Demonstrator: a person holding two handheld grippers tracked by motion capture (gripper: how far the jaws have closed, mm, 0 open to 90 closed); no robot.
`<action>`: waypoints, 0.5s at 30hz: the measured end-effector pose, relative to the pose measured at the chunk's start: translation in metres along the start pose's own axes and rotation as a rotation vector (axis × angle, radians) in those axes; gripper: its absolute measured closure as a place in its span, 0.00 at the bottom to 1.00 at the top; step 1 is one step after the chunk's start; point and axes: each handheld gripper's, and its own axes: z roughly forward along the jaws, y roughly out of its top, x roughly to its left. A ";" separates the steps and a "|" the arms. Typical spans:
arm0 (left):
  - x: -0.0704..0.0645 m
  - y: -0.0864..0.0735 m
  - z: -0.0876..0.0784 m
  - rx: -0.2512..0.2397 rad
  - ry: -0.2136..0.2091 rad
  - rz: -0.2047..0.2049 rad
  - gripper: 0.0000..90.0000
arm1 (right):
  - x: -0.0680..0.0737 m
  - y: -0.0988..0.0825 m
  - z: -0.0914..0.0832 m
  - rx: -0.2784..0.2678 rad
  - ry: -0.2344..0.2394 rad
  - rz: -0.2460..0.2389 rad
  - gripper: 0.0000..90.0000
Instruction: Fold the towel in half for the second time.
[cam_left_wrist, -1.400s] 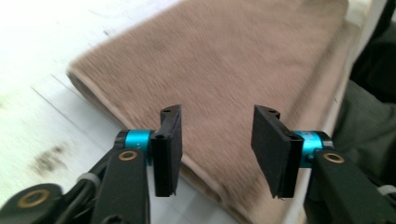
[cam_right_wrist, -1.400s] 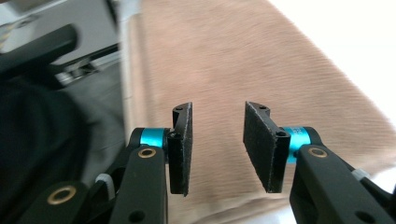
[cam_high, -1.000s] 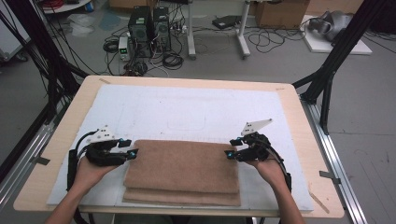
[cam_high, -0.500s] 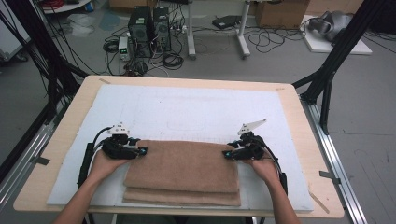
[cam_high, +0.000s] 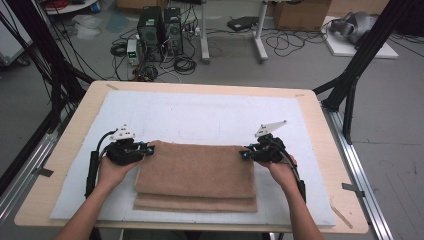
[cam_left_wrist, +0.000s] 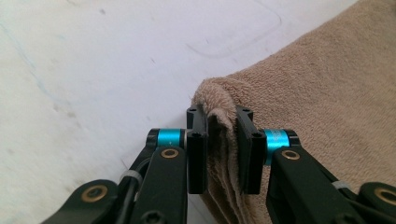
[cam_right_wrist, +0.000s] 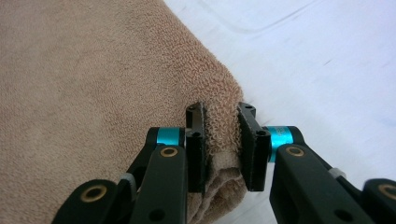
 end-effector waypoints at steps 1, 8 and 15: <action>0.002 0.004 0.001 -0.014 0.009 -0.002 0.85 | -0.002 0.004 -0.001 -0.003 -0.008 -0.002 0.84; 0.023 0.040 0.010 -0.062 0.027 -0.032 0.85 | -0.027 0.037 -0.006 -0.014 -0.047 0.001 0.83; 0.045 0.061 0.030 -0.094 0.092 -0.101 0.71 | -0.062 0.064 -0.005 -0.051 -0.141 0.048 0.65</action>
